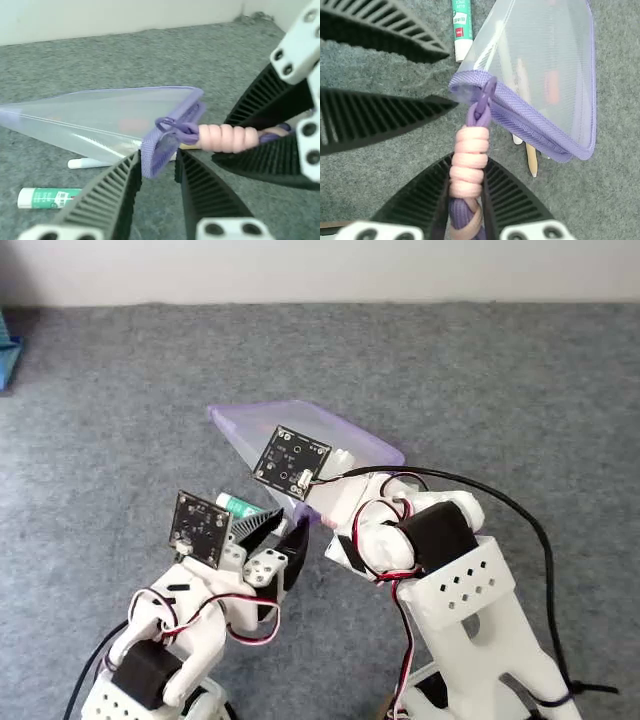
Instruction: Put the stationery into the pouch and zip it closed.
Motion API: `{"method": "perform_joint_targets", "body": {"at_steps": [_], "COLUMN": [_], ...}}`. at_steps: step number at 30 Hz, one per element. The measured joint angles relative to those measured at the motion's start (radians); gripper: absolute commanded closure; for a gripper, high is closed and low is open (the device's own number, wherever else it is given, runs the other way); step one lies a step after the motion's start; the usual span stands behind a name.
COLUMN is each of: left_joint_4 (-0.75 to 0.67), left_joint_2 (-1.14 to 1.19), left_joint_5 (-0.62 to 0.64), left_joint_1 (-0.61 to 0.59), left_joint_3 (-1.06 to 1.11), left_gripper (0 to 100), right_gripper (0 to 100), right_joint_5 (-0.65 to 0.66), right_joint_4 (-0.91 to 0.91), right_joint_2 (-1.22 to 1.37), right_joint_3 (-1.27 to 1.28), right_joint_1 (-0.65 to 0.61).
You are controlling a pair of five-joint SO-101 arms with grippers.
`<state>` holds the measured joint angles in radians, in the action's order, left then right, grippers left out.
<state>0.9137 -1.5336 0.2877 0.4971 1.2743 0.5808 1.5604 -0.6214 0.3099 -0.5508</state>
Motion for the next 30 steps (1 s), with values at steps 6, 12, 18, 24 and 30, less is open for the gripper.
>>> {"method": "perform_joint_targets", "body": {"at_steps": [6,12,18,24,30], "left_joint_4": [-0.092,-0.13,-0.19,-0.249,-0.249], "left_joint_2": [0.0,0.0,-0.006,0.0,0.0], "left_joint_5": [0.0,0.0,0.006,0.006,0.002], "left_joint_1": [0.0,-0.023,-0.074,-0.074,-0.031], "left_joint_3": [0.114,0.164,0.193,0.229,0.229], "left_gripper": [88,88,88,89,89], "right_gripper": [98.9,98.9,98.9,98.9,98.9], "right_joint_5": [0.0,0.0,-0.002,-0.002,-0.002], "right_joint_4": [0.0,0.04,0.058,0.058,0.103], "right_joint_2": [0.0,0.0,-0.002,-0.002,-0.002], "right_joint_3": [0.0,-0.017,-0.055,-0.055,-0.055], "right_joint_1": [0.0,0.0,0.0,0.0,-0.035]}}
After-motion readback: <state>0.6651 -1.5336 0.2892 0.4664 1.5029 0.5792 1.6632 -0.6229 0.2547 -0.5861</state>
